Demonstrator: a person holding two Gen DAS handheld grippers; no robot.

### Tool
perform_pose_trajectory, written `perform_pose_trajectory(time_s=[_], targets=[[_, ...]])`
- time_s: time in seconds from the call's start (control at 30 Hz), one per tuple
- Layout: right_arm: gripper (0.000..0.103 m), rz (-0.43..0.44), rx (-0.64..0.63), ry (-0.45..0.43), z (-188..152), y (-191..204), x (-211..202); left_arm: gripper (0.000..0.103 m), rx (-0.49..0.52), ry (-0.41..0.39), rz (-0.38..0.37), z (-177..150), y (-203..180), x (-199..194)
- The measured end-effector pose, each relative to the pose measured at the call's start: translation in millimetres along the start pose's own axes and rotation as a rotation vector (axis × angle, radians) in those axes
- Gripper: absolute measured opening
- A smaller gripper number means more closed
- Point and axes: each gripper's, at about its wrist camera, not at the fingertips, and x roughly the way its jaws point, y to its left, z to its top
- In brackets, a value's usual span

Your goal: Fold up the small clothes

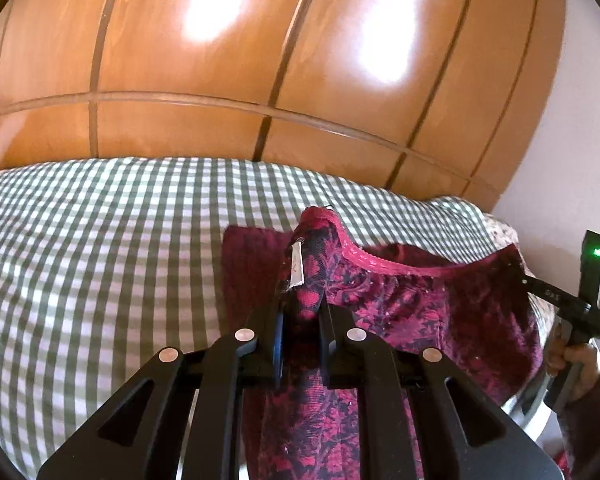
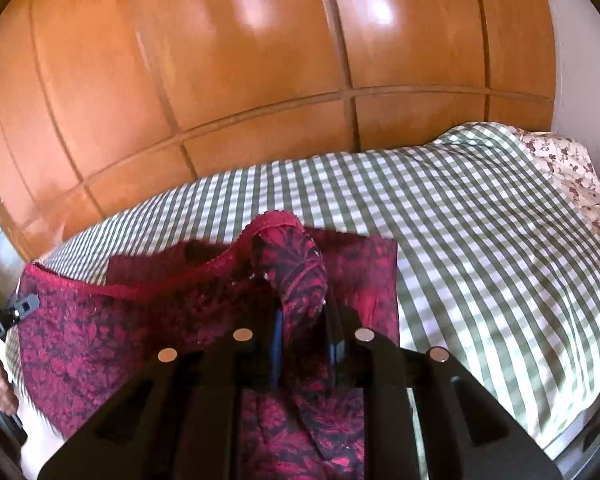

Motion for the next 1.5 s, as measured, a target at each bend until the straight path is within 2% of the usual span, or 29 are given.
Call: perform_pose_trajectory(time_s=[0.2, 0.33, 0.53, 0.67, 0.77, 0.87, 0.9, 0.93, 0.97, 1.0, 1.13, 1.3, 1.43, 1.47, 1.5], targets=[[0.016, -0.025, -0.007, -0.036, 31, 1, 25, 0.012, -0.001, -0.03, 0.035, 33, 6, 28], [0.016, -0.058, 0.008, -0.032, 44, -4, 51, 0.012, 0.004, -0.022, 0.066, 51, 10, 54], [0.016, -0.136, 0.011, 0.042, 40, -19, 103, 0.012, -0.022, 0.064, 0.126, 59, 26, 114], [0.016, -0.17, 0.012, 0.103, 32, -29, 135, 0.012, -0.021, 0.143, 0.18, 51, 37, 151], [0.017, -0.189, 0.001, 0.157, 28, -32, 154, 0.014, -0.063, 0.222, 0.19, 44, 52, 178], [0.021, -0.176, 0.009, 0.19, 26, -36, 160, 0.02, -0.083, 0.223, 0.175, 45, 56, 174], [0.025, -0.161, 0.019, 0.181, 27, -37, 154, 0.032, -0.087, 0.219, 0.175, 44, 57, 166], [0.034, -0.149, 0.025, 0.165, 28, -38, 146, 0.052, -0.096, 0.217, 0.176, 43, 60, 159], [0.039, -0.14, 0.027, 0.155, 28, -38, 139, 0.058, -0.108, 0.21, 0.17, 40, 63, 150], [0.041, -0.124, 0.032, 0.143, 26, -40, 128, 0.06, -0.126, 0.196, 0.142, 34, 67, 137], [0.049, -0.044, 0.05, 0.142, 3, -49, 87, 0.06, -0.215, 0.211, 0.021, 1, 86, 97], [0.05, 0.024, 0.079, 0.185, -53, -62, 37, 0.06, -0.275, 0.215, -0.126, -50, 93, 48], [0.048, 0.054, 0.126, 0.21, -90, -72, 19, 0.06, -0.307, 0.245, -0.177, -75, 87, 43], [0.043, 0.055, 0.129, 0.21, -94, -71, 17, 0.057, -0.323, 0.251, -0.188, -80, 86, 45], [0.038, 0.063, 0.131, 0.213, -99, -69, 18, 0.043, -0.337, 0.256, -0.204, -83, 86, 47]])
